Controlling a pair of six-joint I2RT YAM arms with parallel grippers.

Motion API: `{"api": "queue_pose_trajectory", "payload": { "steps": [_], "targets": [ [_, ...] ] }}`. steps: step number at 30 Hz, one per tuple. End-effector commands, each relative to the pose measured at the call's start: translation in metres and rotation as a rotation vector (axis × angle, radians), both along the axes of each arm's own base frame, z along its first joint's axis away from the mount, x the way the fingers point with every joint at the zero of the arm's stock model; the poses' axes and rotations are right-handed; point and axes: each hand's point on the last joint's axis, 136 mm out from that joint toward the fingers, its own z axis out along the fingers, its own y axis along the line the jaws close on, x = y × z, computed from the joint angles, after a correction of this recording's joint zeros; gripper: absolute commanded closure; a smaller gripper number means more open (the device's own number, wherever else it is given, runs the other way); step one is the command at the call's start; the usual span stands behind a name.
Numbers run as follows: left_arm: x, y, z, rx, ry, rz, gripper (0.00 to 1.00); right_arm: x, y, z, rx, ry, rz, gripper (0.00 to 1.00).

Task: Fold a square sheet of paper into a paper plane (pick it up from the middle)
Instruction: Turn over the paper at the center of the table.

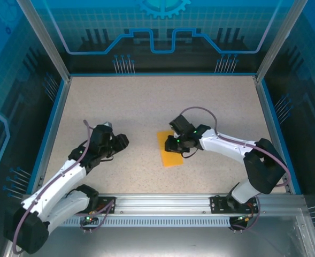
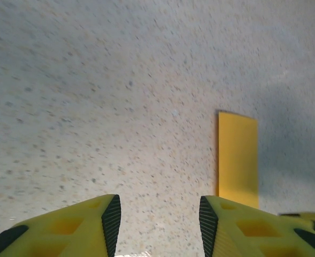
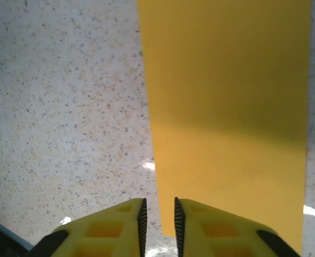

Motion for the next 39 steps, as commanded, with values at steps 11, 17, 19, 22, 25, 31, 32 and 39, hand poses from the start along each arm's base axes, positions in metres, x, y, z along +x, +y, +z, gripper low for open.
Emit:
{"api": "queue_pose_trajectory", "payload": {
  "steps": [11,17,19,22,25,31,32,39],
  "targets": [
    [0.011,-0.057,-0.009,-0.154,0.088,-0.214,0.49,-0.016,0.026,-0.044,0.186,0.082,0.067,0.84],
    [0.014,-0.065,-0.017,-0.151,0.131,-0.237,0.48,-0.013,0.027,-0.067,0.192,0.112,-0.058,0.84],
    [0.015,-0.067,-0.019,-0.149,0.138,-0.245,0.48,-0.014,0.025,-0.075,0.176,0.12,-0.134,0.84],
    [0.017,-0.071,-0.021,-0.149,0.157,-0.26,0.48,-0.017,0.023,-0.08,0.138,0.108,-0.231,0.83],
    [0.018,-0.078,-0.022,-0.157,0.17,-0.286,0.49,-0.016,0.029,-0.07,0.141,0.085,-0.21,0.83],
    [0.021,-0.094,-0.027,-0.177,0.193,-0.337,0.61,-0.007,0.016,-0.013,0.178,-0.054,-0.131,0.77],
    [0.023,-0.099,-0.028,-0.178,0.196,-0.351,0.65,-0.006,0.008,-0.005,0.175,-0.071,-0.131,0.75],
    [0.03,-0.144,-0.042,-0.149,0.266,-0.469,0.8,-0.013,-0.051,-0.011,0.168,-0.016,-0.207,0.64]
  ]
}}
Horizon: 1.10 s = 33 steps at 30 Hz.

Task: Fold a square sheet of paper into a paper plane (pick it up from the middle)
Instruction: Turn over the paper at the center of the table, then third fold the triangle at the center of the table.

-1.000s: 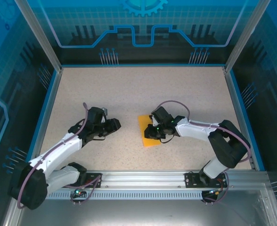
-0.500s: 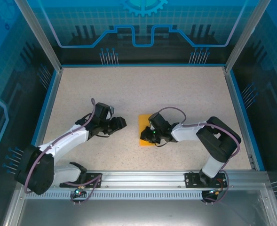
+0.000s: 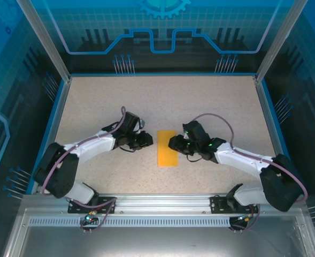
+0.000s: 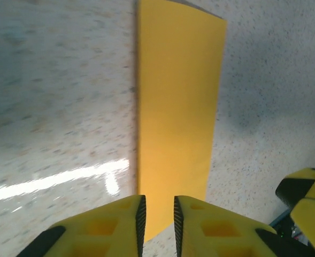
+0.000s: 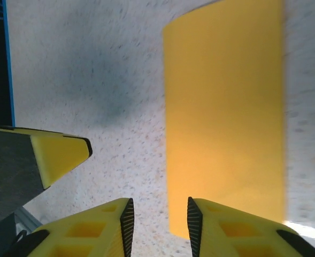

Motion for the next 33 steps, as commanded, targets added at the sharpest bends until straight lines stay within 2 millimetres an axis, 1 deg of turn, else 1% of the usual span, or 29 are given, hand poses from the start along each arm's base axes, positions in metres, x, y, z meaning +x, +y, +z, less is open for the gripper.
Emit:
{"api": "queue_pose_trajectory", "payload": {
  "steps": [1,3,6,13,17,20,29,33],
  "targets": [
    [0.004,-0.025,0.002,-0.005,0.006,-0.082,0.81,-0.025,-0.03,-0.038,-0.055,0.131,0.02,0.64],
    [0.008,-0.029,-0.012,0.014,0.033,-0.09,0.83,-0.028,-0.034,-0.041,-0.055,0.144,0.028,0.63],
    [0.014,-0.033,-0.026,0.029,0.044,-0.101,0.84,-0.03,-0.03,-0.041,-0.039,0.148,0.057,0.62],
    [0.022,-0.037,-0.04,0.043,0.054,-0.111,0.85,-0.032,-0.017,-0.05,-0.008,0.185,0.112,0.6],
    [0.021,-0.037,-0.051,0.054,0.07,-0.12,0.85,-0.033,-0.006,-0.054,0.004,0.205,0.149,0.6],
    [0.02,-0.033,-0.059,0.079,0.089,-0.117,0.87,-0.032,-0.001,-0.057,-0.011,0.21,0.161,0.6],
    [0.007,-0.02,-0.079,0.137,0.122,-0.125,0.88,-0.028,-0.007,-0.067,-0.069,0.232,0.129,0.57],
    [0.004,-0.018,-0.082,0.142,0.128,-0.124,0.88,-0.028,-0.009,-0.071,-0.081,0.24,0.123,0.56]
  ]
}}
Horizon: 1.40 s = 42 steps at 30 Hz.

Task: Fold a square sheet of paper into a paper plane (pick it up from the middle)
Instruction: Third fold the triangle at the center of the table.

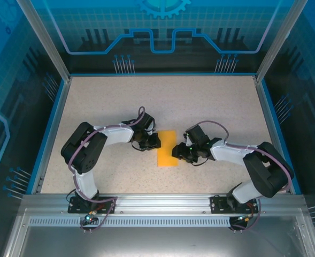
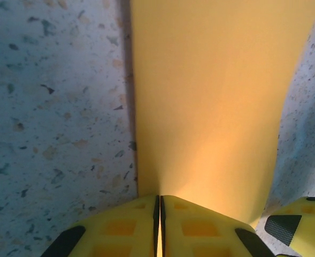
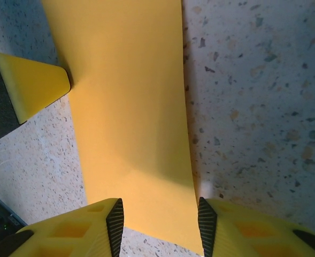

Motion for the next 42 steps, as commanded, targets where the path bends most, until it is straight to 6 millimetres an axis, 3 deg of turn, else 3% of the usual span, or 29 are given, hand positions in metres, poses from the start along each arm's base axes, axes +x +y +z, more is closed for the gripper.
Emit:
{"api": "queue_pose_trajectory", "payload": {
  "steps": [1,10,14,19,30,42],
  "targets": [
    [-0.011,0.009,-0.015,0.044,0.028,-0.02,0.87,0.0,0.002,-0.003,-0.022,0.01,0.017,0.56],
    [0.003,-0.008,0.049,-0.044,-0.079,-0.081,0.8,0.0,0.002,-0.002,-0.018,0.004,0.019,0.56],
    [-0.003,-0.01,0.058,-0.065,-0.065,-0.092,0.79,0.001,0.005,0.0,-0.005,-0.001,0.017,0.56],
    [-0.022,-0.016,0.045,-0.089,0.007,-0.141,0.8,0.003,0.006,-0.001,-0.002,0.0,0.013,0.56],
    [-0.046,-0.001,0.006,-0.026,0.105,-0.138,0.84,0.001,0.009,0.0,0.02,0.002,0.017,0.56],
    [-0.057,0.012,-0.021,0.047,0.149,-0.154,0.86,0.0,0.008,-0.005,0.009,0.012,0.016,0.55]
  ]
}}
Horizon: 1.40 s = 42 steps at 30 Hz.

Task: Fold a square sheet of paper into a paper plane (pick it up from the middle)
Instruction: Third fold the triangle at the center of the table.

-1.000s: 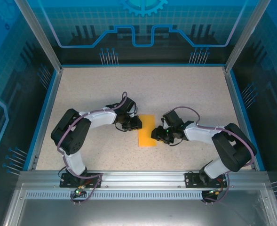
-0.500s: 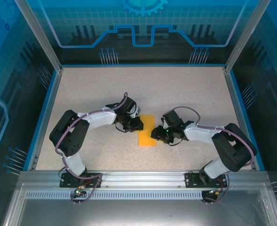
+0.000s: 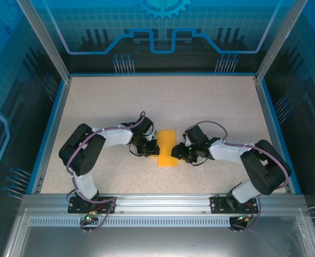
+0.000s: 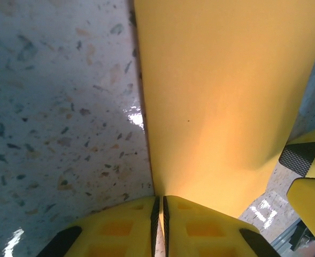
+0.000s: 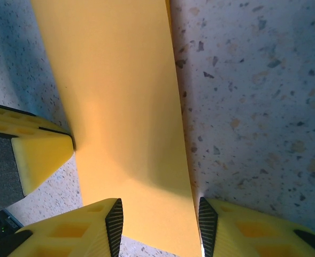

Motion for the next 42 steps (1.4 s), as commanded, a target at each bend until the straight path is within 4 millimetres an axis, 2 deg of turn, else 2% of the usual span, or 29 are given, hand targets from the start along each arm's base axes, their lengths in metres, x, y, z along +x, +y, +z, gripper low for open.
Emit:
{"api": "queue_pose_trajectory", "payload": {
  "steps": [1,6,14,18,25,30,35,38,42],
  "targets": [
    [-0.015,0.009,-0.02,0.059,0.051,-0.031,0.86,-0.001,0.006,0.0,0.009,0.003,0.012,0.55],
    [-0.019,0.014,-0.029,0.087,0.069,-0.042,0.87,0.0,0.008,0.0,0.022,0.002,0.011,0.54],
    [-0.02,0.014,-0.03,0.088,0.07,-0.044,0.87,0.002,0.02,0.004,0.091,-0.004,0.031,0.59],
    [-0.019,0.014,-0.029,0.089,0.067,-0.044,0.87,0.003,0.017,0.008,0.084,-0.022,0.027,0.59],
    [-0.018,0.013,-0.027,0.086,0.062,-0.048,0.87,0.017,0.019,0.026,0.136,-0.093,0.043,0.55],
    [-0.018,0.014,-0.029,0.094,0.066,-0.048,0.87,0.028,0.02,0.031,0.151,-0.114,0.057,0.53],
    [-0.017,0.014,-0.03,0.093,0.065,-0.048,0.87,0.037,0.016,0.031,0.152,-0.123,0.052,0.52],
    [-0.017,0.014,-0.03,0.094,0.066,-0.046,0.87,0.039,0.021,0.032,0.184,-0.117,0.077,0.51],
    [-0.016,0.013,-0.027,0.085,0.056,-0.045,0.87,0.037,0.013,0.021,0.123,-0.07,0.055,0.57]
  ]
}}
